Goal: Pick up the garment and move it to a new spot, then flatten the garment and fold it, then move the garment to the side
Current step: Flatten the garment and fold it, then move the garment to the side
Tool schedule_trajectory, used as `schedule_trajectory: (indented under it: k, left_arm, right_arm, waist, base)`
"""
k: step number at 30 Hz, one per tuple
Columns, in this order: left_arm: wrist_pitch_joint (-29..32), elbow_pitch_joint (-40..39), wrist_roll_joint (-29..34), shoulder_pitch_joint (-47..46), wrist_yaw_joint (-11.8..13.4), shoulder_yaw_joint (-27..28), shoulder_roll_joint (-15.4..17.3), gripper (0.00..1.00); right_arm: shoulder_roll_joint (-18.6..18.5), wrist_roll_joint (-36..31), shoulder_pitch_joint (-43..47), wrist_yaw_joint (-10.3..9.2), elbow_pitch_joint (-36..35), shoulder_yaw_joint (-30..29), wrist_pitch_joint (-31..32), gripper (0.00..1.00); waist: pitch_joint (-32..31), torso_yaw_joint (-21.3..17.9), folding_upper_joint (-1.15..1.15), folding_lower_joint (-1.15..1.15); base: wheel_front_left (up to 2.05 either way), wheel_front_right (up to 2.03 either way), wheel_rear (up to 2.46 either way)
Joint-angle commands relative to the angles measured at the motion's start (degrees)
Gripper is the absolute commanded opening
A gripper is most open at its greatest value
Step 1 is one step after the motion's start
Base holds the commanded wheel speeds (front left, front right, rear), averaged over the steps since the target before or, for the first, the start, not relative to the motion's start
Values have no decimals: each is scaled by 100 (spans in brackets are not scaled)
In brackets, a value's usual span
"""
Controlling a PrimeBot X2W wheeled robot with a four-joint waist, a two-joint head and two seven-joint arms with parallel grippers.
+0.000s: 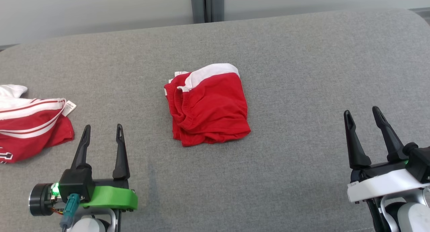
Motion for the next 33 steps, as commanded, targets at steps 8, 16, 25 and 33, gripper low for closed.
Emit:
schedule_trajectory:
  k: [8,16,25,33]
  left_arm:
    - [3,179,-93,306,-54,-105,-34,100]
    - [32,274,-170,425,-60,-165,-38,100]
    - [20,301,-224,424,-37,-168,-42,100]
    - [3,286,-250,339,-15,-164,-33,100]
  right_arm:
    - [66,1,445,0,-153,-97,188,100]
    - [105,-21,667,0,-241,-116,315,100]
    - [89,-39,728,0,-324,-131,397,100]
    - [106,-43,700,0,-353,-176,454,100]
  waist:
    - [-486,50,0,0]
    - [-686,103,0,0]
    - [-732,136,0,0]
    - [-667,164,0,0]
  base:
    - [0,0,0]
    - [0,0,0]
    - [0,0,0]
    - [0,0,0]
